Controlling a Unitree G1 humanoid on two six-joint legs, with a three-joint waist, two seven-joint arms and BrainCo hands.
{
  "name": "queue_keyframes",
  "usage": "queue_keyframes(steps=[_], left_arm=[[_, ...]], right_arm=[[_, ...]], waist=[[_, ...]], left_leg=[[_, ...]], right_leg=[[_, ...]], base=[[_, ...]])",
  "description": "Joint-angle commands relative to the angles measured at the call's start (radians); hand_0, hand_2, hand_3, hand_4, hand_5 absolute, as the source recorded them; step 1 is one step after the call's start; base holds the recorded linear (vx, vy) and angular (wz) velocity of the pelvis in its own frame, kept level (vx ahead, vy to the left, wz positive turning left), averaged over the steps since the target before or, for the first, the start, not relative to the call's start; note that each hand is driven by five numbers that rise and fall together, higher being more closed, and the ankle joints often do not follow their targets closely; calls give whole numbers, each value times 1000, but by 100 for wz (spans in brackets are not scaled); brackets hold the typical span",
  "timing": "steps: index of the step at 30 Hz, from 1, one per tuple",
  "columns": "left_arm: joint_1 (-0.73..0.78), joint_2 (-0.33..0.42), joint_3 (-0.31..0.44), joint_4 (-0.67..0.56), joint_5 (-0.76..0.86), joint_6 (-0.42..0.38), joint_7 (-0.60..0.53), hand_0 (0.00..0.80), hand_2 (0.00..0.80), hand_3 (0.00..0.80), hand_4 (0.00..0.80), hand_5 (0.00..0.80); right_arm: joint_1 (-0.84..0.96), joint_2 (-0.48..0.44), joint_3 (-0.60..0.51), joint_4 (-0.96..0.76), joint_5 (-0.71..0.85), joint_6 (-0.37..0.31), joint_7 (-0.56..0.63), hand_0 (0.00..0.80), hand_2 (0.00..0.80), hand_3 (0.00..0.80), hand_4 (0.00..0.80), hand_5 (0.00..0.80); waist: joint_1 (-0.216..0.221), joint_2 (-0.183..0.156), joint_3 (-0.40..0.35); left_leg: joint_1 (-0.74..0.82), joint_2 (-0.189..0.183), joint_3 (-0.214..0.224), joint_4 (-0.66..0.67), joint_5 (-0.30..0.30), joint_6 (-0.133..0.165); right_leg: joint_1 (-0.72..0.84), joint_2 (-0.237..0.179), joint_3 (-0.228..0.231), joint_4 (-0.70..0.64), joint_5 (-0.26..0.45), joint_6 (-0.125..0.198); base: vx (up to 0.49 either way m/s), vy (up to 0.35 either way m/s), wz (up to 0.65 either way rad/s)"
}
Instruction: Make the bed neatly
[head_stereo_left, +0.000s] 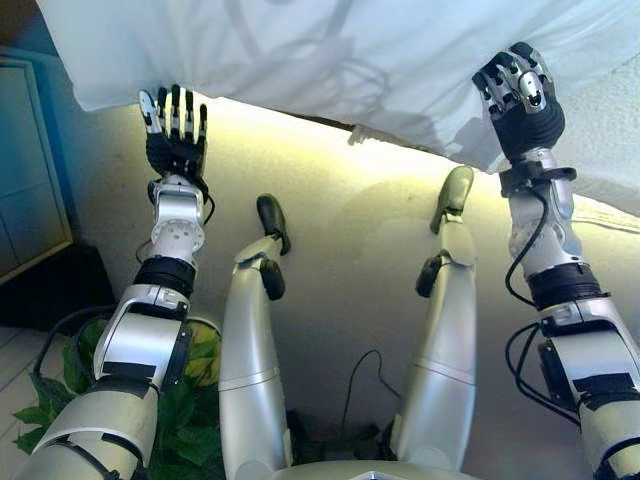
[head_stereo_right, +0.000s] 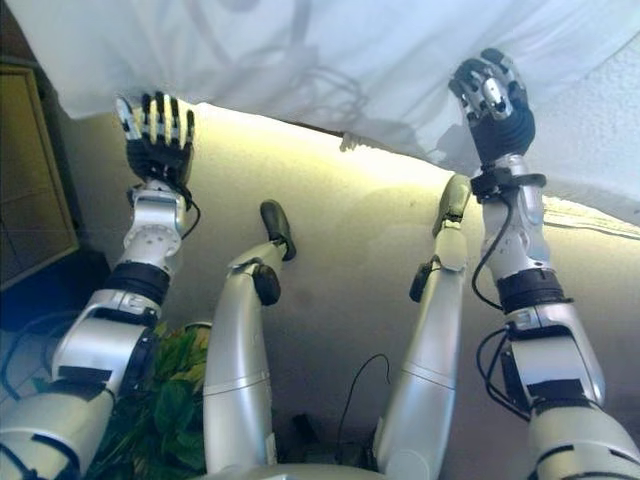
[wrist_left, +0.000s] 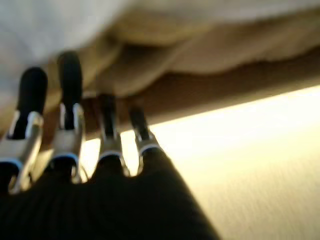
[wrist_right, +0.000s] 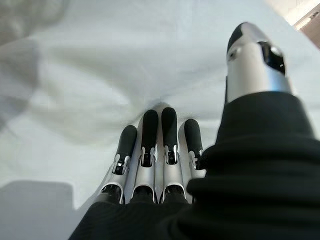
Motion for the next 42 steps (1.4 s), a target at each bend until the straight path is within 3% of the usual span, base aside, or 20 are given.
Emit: queue_keyframes(steps=[1,5,8,11,16,23,26,28,33,35,38,42], left_arm=[[21,0,45,22,41,-4,23,0,0,0,0,0],[25,-9,54,110,188,97,164,0,0,0,0,0],[43,-30,60,189,258,129,150,0,0,0,0,0],[97,-59,63,219,261,113,89,0,0,0,0,0],[230,-116,50,171,302,49,27,0,0,0,0,0],[385,-159,38,40,303,24,-4,0,0,0,0,0],[443,-162,55,-6,279,24,-15,0,0,0,0,0],[464,-164,72,-29,271,21,-15,0,0,0,0,0],[502,-140,104,-65,307,34,-3,0,0,0,0,0],[523,-144,96,-83,353,5,4,0,0,0,0,0],[565,-141,62,-172,425,-23,12,0,0,0,0,0],[639,-149,35,-255,524,-56,-19,0,0,0,0,0]], right_arm=[[-22,-35,45,-17,-68,-64,10,0,0,0,0,0],[-27,-24,52,-3,-76,-94,-11,0,0,0,0,0],[-11,-20,55,-16,-60,-90,-32,0,0,0,0,0],[9,-5,59,-15,-73,-114,-27,0,0,0,0,0],[71,32,52,-49,-117,-159,-35,0,0,0,0,0],[152,43,14,-123,-196,-126,-105,0,0,0,0,0],[190,56,-2,-149,-215,-124,-112,0,0,0,0,0],[198,61,-10,-171,-213,-114,-111,0,0,0,0,0],[237,82,-25,-185,-220,-30,-199,0,0,0,0,0],[262,95,-38,-139,-220,-13,-231,0,0,0,0,0],[359,126,-39,-86,-285,-2,-308,0,0,0,0,0],[494,182,-37,-64,-325,-67,-321,0,0,0,0,0]], waist=[[20,65,1],[32,73,1],[29,83,1],[33,88,1],[47,97,1],[55,108,1],[56,96,1],[47,87,1],[28,75,1],[20,71,1],[32,55,-71],[53,34,-154]], left_leg=[[-41,23,-11,43,-11,-89],[-69,24,-20,84,-24,-86],[-73,22,-21,113,-31,-77],[-46,17,-19,108,-28,-72],[91,-6,-36,27,-8,-75],[347,-13,-55,-118,31,-83],[487,-10,-64,-196,48,-82],[543,-13,-68,-251,90,-78],[770,9,-50,-357,116,-75],[867,18,-35,-398,121,-72],[954,26,-32,-450,123,-61],[1033,44,-55,-495,124,-60]], right_leg=[[-2,-28,50,45,-11,-55],[-27,-32,64,139,-54,-70],[-49,-22,88,202,-84,-79],[-40,-23,89,205,-87,-75],[57,-37,67,146,-73,-58],[272,-80,11,40,-62,-47],[407,-95,-33,-29,-48,-42],[472,-102,-64,-88,-10,-48],[688,-98,-101,-166,-7,-42],[780,-89,-116,-200,-7,-41],[875,-72,-137,-237,-12,-41],[981,-53,-160,-280,-18,-43]], base=[[-48,0,7],[-59,-34,5],[-12,-33,24],[25,-31,10],[43,-28,0],[40,-57,2],[32,-104,2],[-64,-71,5],[8,-87,2],[70,-87,-2],[121,-193,-7],[126,-235,0]])
